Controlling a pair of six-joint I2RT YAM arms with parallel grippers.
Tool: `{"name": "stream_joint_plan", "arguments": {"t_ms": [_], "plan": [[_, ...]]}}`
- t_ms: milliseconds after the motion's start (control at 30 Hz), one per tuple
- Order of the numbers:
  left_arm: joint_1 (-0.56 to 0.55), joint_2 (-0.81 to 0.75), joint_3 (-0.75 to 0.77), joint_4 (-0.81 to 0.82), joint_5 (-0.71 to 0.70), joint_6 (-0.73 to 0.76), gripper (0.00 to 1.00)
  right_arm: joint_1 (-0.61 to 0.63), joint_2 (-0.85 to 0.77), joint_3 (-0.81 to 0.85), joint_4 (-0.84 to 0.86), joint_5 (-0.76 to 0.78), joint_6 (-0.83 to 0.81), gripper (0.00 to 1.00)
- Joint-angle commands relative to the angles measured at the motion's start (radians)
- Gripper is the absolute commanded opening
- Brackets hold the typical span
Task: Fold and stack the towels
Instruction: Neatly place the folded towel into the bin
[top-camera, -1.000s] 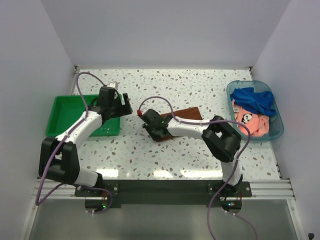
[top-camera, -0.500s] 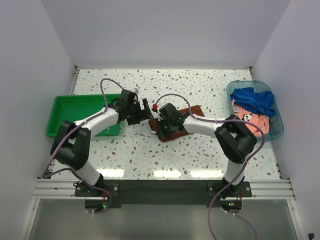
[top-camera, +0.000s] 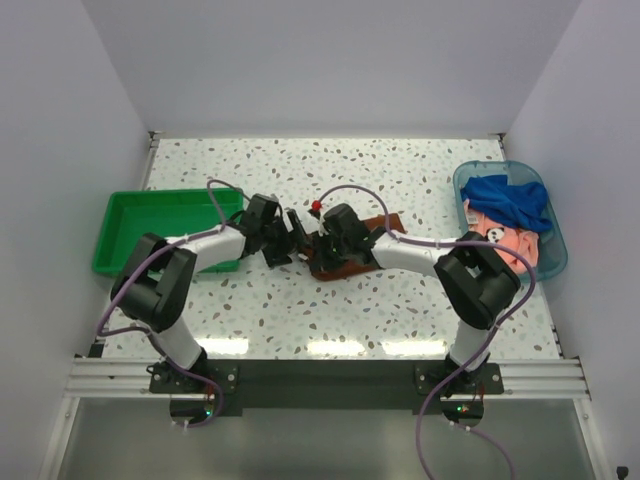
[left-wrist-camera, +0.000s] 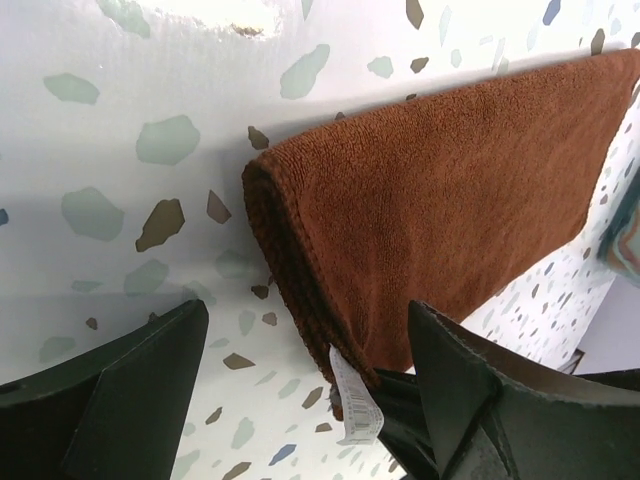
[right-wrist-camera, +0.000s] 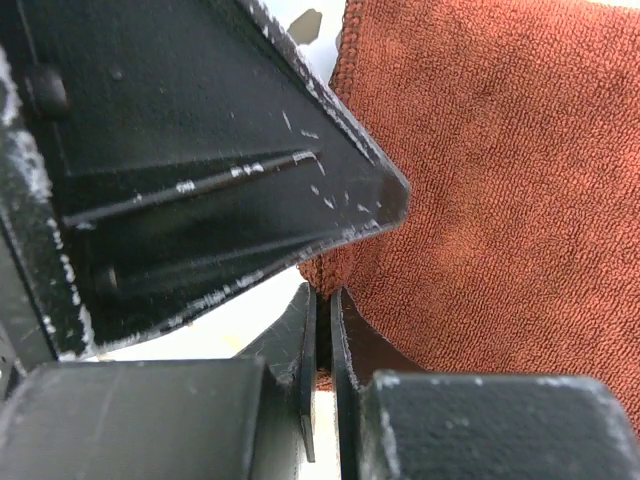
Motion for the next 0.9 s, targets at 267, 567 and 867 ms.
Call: {"name": "stream_joint_plan", "arguments": {"t_ms": [267,567,867], "plan": [[-0.029,0.067,-0.051,0.175,0.039,-0.080,0.65,-0.002,-0.025,-0.022,0.131,-0.027,0.096,0.00],[-0.039,0.038,-0.025,0.132,-0.003,-0.023,0.08,-0.002,-0.019,-0.004,0.125,-0.014,0.110,0.00],[-0.013,0.008,0.138,-0.156,-0.069,0.237,0.00,0.001,-0.063,0.096,-0.120,0.014,0.047,0.70]]}}
